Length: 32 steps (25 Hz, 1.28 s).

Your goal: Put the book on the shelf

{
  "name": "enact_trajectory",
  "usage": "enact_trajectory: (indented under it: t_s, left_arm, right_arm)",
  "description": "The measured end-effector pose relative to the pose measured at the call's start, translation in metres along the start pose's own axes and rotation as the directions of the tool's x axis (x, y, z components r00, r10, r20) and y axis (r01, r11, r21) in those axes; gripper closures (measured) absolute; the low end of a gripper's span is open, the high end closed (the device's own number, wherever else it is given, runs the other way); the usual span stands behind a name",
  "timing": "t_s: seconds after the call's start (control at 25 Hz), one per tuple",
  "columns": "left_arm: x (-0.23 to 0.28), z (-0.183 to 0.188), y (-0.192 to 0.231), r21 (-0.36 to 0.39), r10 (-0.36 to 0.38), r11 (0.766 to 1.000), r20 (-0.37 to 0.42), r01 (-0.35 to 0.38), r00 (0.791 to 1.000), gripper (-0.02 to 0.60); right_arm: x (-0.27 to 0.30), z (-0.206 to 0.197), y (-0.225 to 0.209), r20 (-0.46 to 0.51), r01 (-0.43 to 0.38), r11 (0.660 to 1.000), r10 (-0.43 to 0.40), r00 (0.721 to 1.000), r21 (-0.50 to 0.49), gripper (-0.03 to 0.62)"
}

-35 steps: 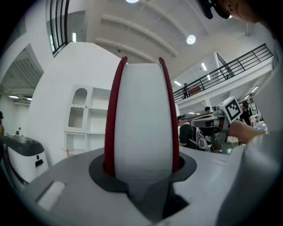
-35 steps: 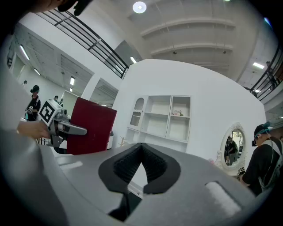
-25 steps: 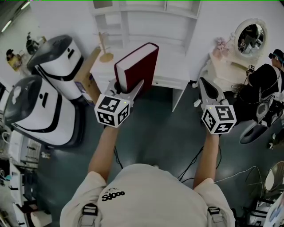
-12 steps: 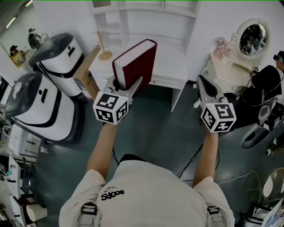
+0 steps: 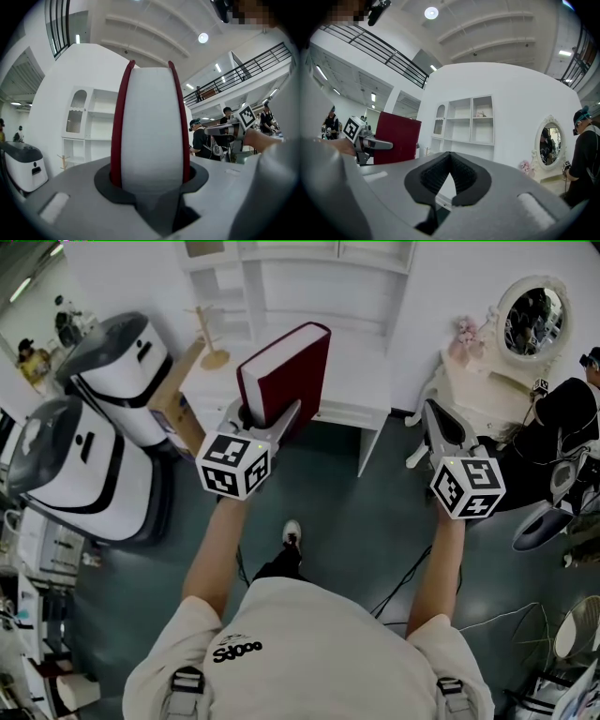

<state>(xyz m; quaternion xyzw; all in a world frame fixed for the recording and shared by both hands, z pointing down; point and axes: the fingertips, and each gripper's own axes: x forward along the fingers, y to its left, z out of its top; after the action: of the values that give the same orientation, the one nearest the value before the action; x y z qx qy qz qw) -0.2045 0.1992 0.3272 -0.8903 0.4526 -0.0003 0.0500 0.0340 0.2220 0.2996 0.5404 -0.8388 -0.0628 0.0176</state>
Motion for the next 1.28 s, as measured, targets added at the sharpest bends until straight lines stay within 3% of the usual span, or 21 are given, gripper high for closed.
enact_trajectory:
  t_s: [0.36, 1.28]
  left_arm:
    - [0.073, -0.008, 0.036, -0.02, -0.034, 0.999, 0.017, 0.035, 0.999, 0.354]
    - [0.307, -0.032, 0.196, -0.045, -0.133, 0.99, -0.012, 0.132, 0.991, 0.354]
  right_arm:
    - [0.057, -0.013, -0.042, -0.026, 0.04, 0.999, -0.039, 0.999, 0.02, 0.594]
    - [0.31, -0.029, -0.144, -0.056, 0.088, 0.996, -0.086, 0.995, 0.03, 0.592]
